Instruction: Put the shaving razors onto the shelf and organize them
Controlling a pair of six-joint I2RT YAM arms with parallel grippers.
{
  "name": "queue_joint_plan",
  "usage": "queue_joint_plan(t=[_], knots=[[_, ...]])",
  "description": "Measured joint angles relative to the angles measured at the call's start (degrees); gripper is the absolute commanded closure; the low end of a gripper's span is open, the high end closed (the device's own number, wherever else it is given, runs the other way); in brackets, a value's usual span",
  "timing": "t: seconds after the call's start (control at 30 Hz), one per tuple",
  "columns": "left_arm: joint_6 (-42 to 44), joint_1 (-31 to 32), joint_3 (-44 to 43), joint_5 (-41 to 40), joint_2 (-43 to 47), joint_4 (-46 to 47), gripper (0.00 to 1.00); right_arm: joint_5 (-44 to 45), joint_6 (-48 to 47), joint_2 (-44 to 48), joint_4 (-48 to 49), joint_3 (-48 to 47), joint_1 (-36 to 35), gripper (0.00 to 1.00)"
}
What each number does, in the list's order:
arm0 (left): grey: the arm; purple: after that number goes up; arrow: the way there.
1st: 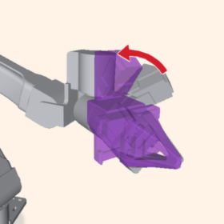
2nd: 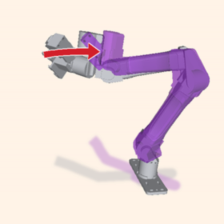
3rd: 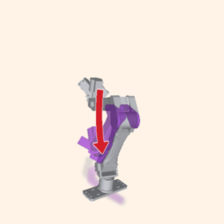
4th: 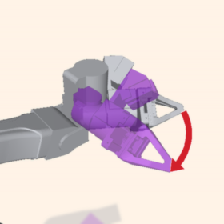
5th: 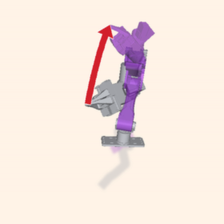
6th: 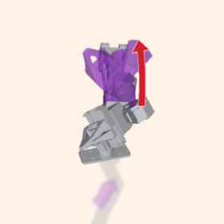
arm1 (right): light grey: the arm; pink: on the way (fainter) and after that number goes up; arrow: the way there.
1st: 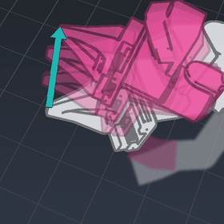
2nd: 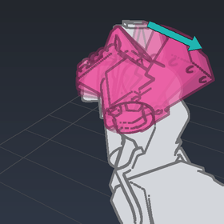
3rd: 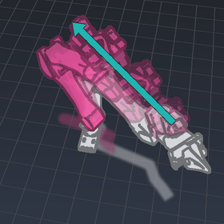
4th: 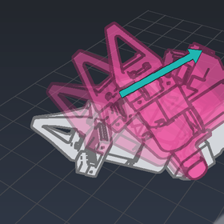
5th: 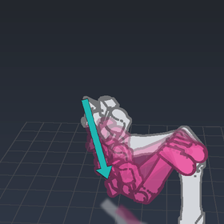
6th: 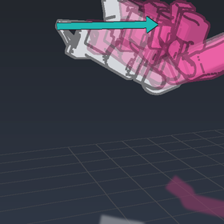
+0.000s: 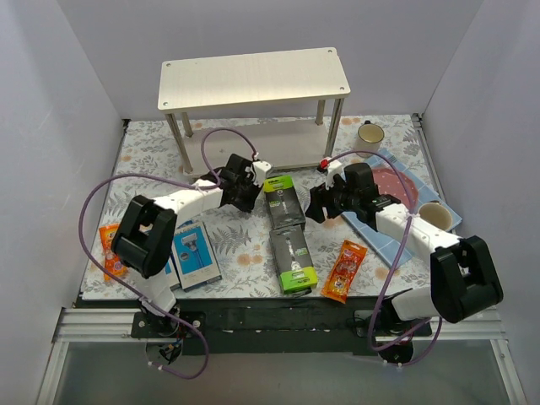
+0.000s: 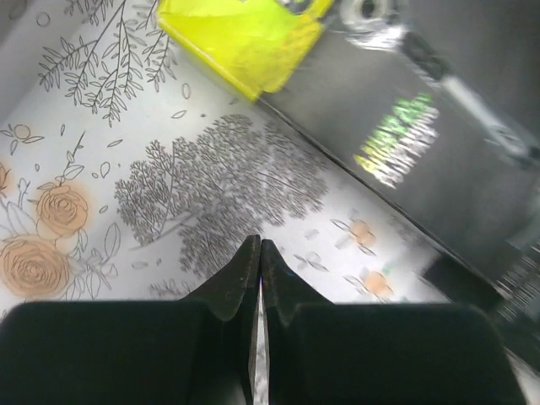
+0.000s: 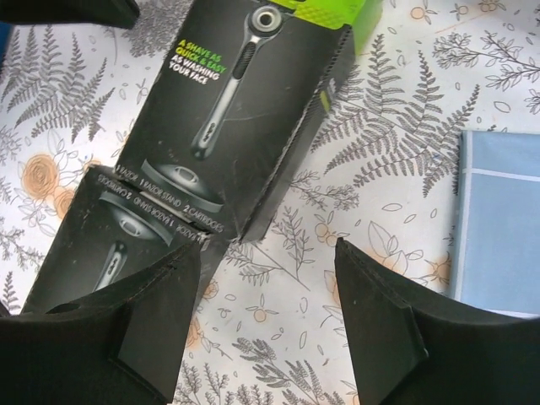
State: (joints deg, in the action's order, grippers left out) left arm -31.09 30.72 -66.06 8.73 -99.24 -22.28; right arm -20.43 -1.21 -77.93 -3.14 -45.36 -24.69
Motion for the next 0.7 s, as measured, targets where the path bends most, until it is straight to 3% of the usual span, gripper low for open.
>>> queue_joint_plan(t=[0.13,0.37,0.7], knots=[[0.0,0.2,-2.5,-3.5,-8.2,2.7,1.0,0.2,0.2,-2.6,0.3,-1.7,0.7,0.28],[-0.3,3.2,-16.6,-4.6,-19.1,3.8,1.0,0.3,0.6,-3.3,0.4,-2.1,3.0,0.28],[-3.6,10.8,-20.7,-3.7,-21.4,1.0,1.0,1.0,0.6,-0.9,0.5,-0.2,4.8,0.28]])
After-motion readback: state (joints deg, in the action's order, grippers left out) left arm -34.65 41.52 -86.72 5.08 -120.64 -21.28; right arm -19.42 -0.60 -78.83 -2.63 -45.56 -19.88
